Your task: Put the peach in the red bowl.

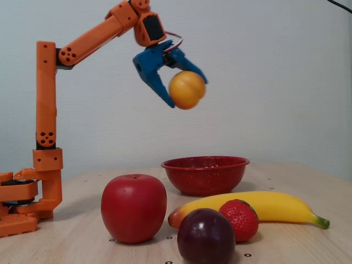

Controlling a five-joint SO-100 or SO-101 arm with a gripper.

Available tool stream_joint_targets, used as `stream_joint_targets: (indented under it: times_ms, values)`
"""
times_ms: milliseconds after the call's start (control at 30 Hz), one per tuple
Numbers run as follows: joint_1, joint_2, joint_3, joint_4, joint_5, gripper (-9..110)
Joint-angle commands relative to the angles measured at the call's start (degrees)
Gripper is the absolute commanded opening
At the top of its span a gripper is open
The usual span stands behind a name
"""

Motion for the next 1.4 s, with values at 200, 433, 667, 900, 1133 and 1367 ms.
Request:
stream_joint_targets:
  times_ms: [200,433,667,900,1133,1367]
  values:
    - [13.54,-18.90,-16.79,-4.48,-3.34,0]
    - [7.91,-32.26,-19.42,-14.85,2.02,0]
    - [2.37,-35.60,-18.90,-18.90,5.19,8]
    - [0.97,-33.31,-18.72,-13.89,3.52,43]
    - [1.32,-25.84,-13.71,-13.62,0.97,42]
    - [1.85,-20.65,-10.37,-14.24,-1.49,46]
